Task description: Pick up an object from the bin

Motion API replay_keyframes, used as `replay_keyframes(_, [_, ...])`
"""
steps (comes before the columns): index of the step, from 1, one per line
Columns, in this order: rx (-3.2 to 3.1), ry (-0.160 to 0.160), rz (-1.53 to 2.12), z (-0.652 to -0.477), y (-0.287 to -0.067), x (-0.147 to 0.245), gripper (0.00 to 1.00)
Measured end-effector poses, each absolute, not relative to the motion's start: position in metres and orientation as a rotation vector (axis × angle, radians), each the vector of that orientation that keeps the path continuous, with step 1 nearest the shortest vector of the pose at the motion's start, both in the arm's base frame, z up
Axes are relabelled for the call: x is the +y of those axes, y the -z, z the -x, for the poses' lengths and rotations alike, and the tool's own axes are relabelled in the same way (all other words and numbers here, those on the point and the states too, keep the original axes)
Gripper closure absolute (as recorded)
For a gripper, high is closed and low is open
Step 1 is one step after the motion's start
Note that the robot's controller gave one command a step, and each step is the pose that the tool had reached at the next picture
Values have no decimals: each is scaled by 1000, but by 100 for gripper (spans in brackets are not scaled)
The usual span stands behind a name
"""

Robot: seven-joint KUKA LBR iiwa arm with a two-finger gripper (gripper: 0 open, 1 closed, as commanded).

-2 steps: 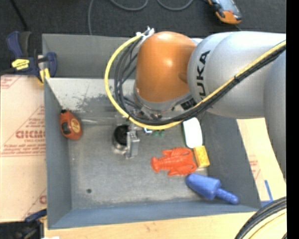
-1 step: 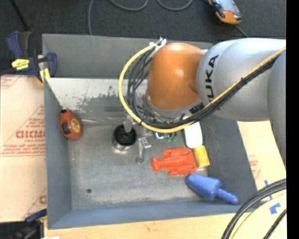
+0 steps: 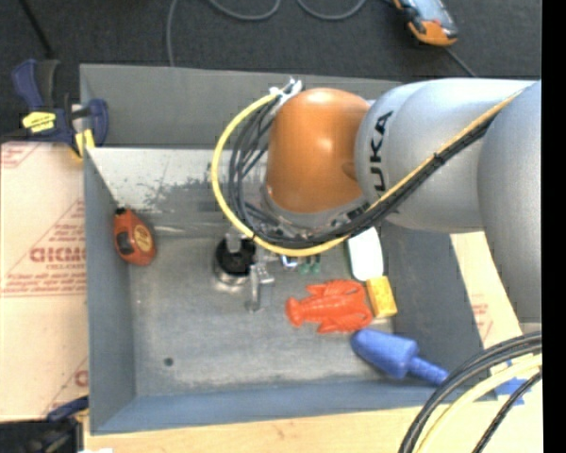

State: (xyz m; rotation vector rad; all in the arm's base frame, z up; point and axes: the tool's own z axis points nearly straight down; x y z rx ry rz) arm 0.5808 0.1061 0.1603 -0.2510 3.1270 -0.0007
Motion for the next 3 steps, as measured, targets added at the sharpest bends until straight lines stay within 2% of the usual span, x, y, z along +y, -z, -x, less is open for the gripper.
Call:
replay_keyframes(1, [3121,-4,224,-619,-129,117,0])
replay_keyframes(2, [3133,-2,213,-632,-90,95,100])
replay_keyframes(3, [3133,-2,211,-632,-90,95,100])
